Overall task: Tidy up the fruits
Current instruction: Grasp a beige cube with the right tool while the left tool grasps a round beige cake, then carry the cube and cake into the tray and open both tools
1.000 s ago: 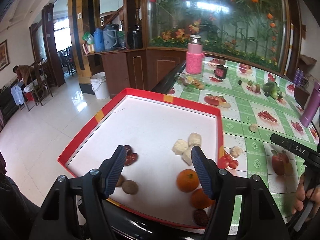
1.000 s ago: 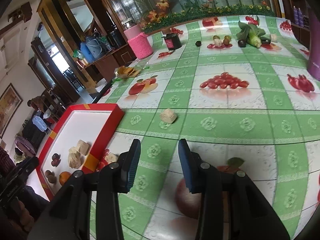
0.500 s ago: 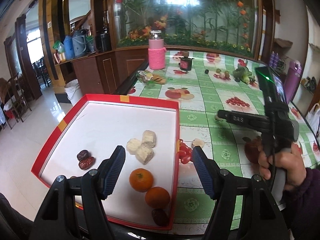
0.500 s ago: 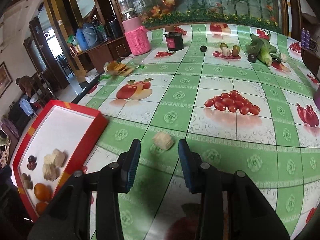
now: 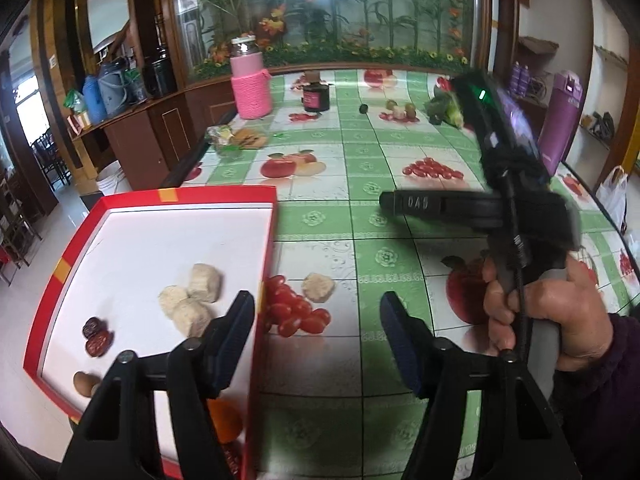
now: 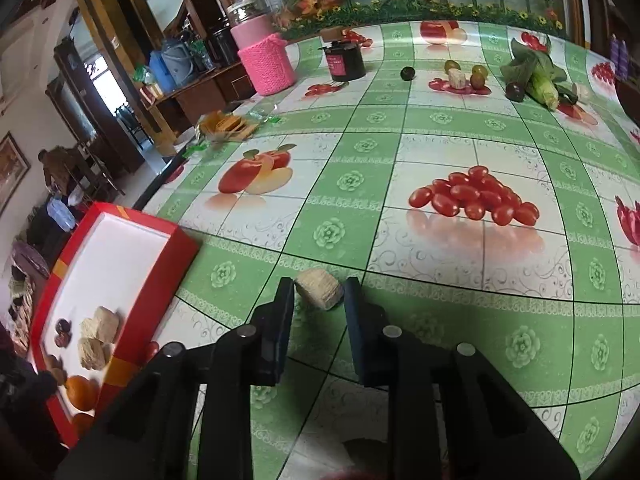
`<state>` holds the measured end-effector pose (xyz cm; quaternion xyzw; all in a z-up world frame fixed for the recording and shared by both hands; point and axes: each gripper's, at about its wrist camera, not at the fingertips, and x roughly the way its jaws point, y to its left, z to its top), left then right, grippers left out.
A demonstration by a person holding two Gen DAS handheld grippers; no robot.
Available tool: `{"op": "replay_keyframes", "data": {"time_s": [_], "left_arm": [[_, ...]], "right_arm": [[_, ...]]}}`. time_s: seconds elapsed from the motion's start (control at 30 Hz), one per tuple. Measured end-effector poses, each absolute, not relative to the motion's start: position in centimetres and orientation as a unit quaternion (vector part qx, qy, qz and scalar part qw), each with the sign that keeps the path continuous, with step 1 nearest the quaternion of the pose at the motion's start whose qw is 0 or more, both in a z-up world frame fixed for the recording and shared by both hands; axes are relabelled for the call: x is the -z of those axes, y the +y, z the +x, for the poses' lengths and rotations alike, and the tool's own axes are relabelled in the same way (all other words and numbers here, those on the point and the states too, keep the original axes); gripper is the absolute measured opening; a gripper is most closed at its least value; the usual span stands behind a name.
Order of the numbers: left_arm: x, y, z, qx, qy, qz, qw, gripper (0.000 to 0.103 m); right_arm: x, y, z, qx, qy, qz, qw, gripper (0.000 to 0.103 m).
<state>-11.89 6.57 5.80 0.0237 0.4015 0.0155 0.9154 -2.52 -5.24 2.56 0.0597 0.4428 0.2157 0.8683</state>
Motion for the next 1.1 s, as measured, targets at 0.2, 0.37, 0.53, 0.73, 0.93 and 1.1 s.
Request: {"op": "replay_keyframes", "data": {"time_s": [0.2, 0.37, 0.53, 0.73, 0.93, 1.1], "left_arm": [[-4.2, 5.9, -9.9, -0.005, 0.430, 0.018, 0.902, 0.037], [-3.3, 5.9, -9.0, -0.006, 0.439, 0.021, 0.898, 0.037], [-2.7, 6.2, -8.1, -0.010, 0.449, 0.018, 0.893, 0.037], [-1.8, 6.6, -7.3, -0.022, 0.459, 0.012, 0.888, 0.037], [-1.6, 6.8, -6.7, -0.029, 0.457, -0.007, 0.889, 0.034], [-1.5, 6.7, -6.5, -0.033, 0.454, -0.009, 0.890, 0.020]], "right_arm": [[-4.1, -7.4, -2.7, -0.203, 0.419, 0.089, 0.880, 0.028], [-4.5, -8.6, -2.5, -0.200, 0.418, 0.121, 0.878, 0.028], [-4.6, -8.7, -2.4, -0.205, 0.418, 0.125, 0.876, 0.028], [-4.5, -8.6, -2.4, -0.205, 0.421, 0.125, 0.875, 0.028], [-4.4, -8.6, -2.4, -0.206, 0.420, 0.125, 0.875, 0.028], [-4.2, -8.5, -2.2, -0.205, 0.424, 0.122, 0.874, 0.028]]}}
